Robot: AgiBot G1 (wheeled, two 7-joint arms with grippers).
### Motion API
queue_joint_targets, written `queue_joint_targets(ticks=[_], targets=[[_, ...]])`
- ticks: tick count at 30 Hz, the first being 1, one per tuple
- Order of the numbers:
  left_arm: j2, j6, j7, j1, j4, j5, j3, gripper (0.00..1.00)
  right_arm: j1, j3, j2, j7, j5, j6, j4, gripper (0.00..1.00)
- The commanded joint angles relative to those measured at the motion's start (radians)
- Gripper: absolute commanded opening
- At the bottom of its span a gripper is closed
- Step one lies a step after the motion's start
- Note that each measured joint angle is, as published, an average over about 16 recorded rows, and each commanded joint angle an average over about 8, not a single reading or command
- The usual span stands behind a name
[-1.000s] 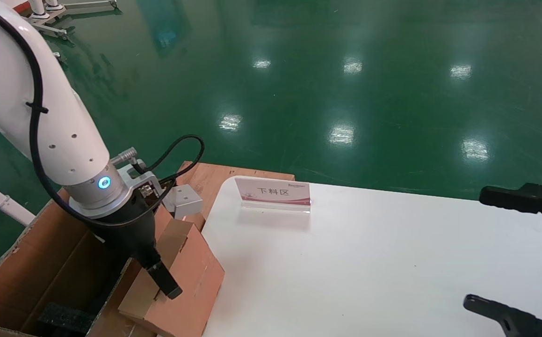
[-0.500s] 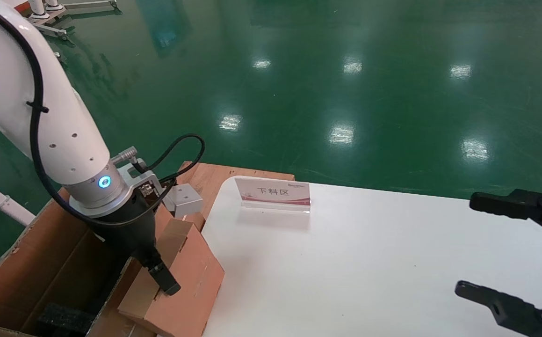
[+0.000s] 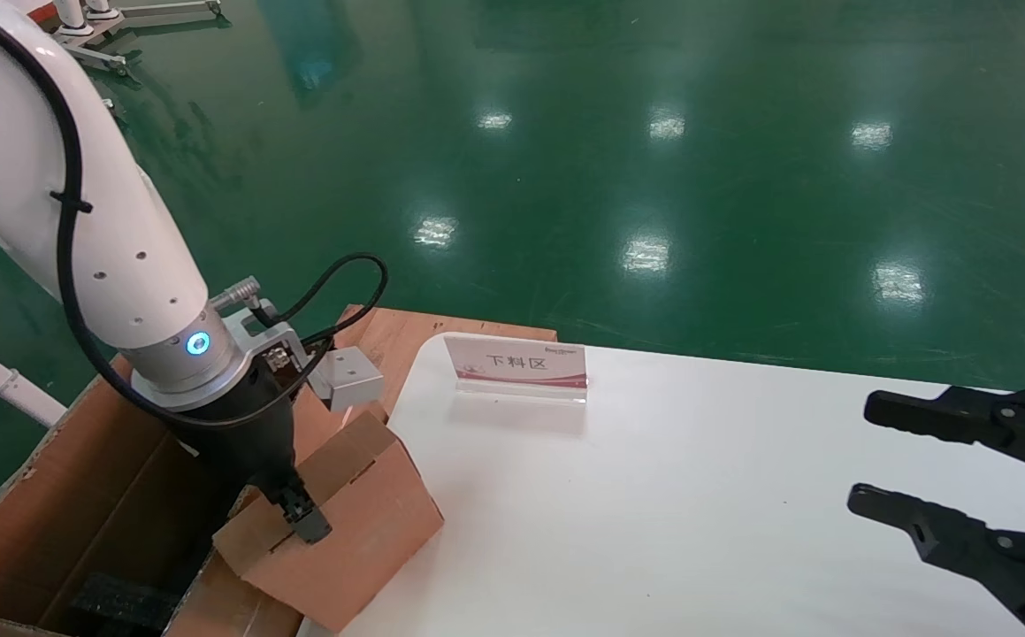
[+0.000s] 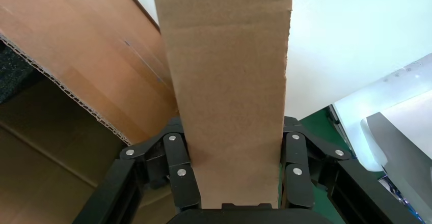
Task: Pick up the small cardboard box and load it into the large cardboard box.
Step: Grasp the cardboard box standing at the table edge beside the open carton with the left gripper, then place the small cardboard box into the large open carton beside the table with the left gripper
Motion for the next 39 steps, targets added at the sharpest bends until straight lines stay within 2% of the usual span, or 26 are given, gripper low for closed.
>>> queue_joint_targets(ticks=[1, 12, 16, 25, 30, 34, 39], targets=[[0.0, 0.0, 0.0, 0.0, 0.0, 0.0, 0.0, 0.0, 0.0, 0.0, 0.0, 0.0, 0.0, 0.0, 0.0, 1.0], [0.002, -0.001, 0.002, -0.001, 0.005, -0.001, -0.001, 0.0, 0.0, 0.0, 0.0, 0.0, 0.0, 0.0, 0.0, 1.0], [-0.002, -0.001, 0.006, -0.037, 0.023, -0.02, -0.024, 0.0, 0.0, 0.0, 0.0, 0.0, 0.0, 0.0, 0.0, 1.0], [-0.039, 0.025, -0.003, -0.279, 0.06, -0.07, -0.134, 0.0, 0.001, -0.001, 0.0, -0.001, 0.0, 0.0, -0.001, 1.0], [-0.039, 0.05, -0.001, -0.386, 0.104, -0.073, -0.158, 0.0, 0.001, -0.001, 0.0, -0.001, 0.0, 0.0, -0.001, 1.0], [-0.031, 0.067, 0.015, -0.472, 0.14, -0.045, -0.132, 0.0, 0.001, -0.001, 0.0, -0.001, 0.0, 0.0, -0.001, 1.0], [-0.022, 0.08, 0.055, -0.585, 0.192, -0.002, -0.021, 0.0, 0.001, -0.002, 0.0, -0.001, 0.001, 0.0, -0.001, 1.0]])
